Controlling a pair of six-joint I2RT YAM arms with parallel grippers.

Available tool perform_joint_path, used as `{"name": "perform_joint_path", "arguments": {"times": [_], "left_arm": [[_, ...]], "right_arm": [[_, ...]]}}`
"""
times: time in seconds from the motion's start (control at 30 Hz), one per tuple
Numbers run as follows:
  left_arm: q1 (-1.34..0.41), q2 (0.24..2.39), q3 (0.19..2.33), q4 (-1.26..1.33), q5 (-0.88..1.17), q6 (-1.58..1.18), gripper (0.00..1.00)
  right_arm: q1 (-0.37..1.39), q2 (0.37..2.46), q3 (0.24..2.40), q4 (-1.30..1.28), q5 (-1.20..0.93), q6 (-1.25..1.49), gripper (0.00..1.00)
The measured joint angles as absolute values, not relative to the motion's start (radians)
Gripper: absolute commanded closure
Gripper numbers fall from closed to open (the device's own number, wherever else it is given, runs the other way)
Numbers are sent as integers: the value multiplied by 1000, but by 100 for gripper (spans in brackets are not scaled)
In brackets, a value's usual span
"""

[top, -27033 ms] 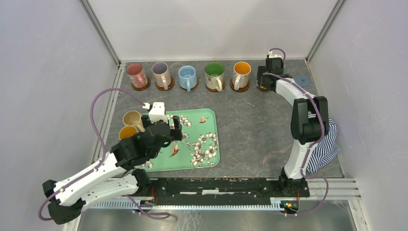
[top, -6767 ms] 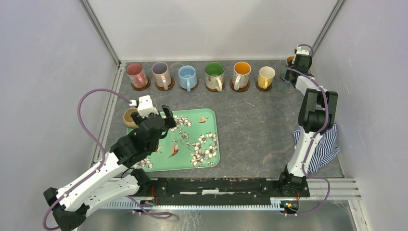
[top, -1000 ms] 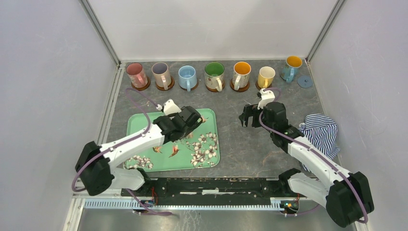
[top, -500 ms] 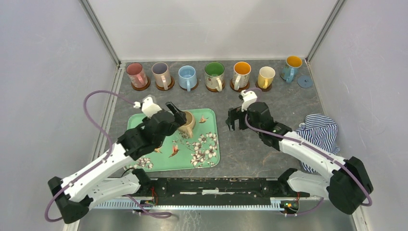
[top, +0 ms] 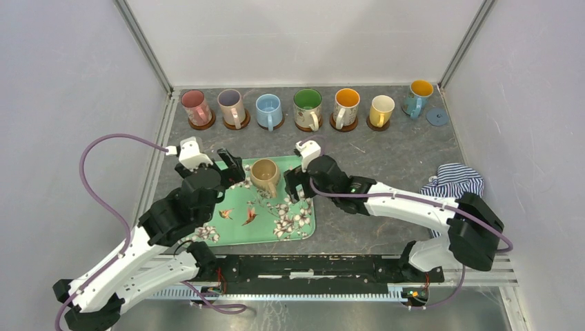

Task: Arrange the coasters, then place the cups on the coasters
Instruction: Move the cup to the tray, then pick up the cup from the tray.

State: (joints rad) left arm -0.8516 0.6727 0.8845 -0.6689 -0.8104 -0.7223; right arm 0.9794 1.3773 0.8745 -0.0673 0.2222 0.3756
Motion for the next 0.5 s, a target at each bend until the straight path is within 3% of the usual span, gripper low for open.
{"name": "perform_joint_path", "arguments": {"times": [0.27,0.5], "left_arm": [[-851,657,885,-656,-915,-610,0],[-851,614,880,-647,-966,-567,0]], "right_arm": [[1076,1516,987,-62,274,418,3],[1102,1643,1077,-64,291,431,16]]}}
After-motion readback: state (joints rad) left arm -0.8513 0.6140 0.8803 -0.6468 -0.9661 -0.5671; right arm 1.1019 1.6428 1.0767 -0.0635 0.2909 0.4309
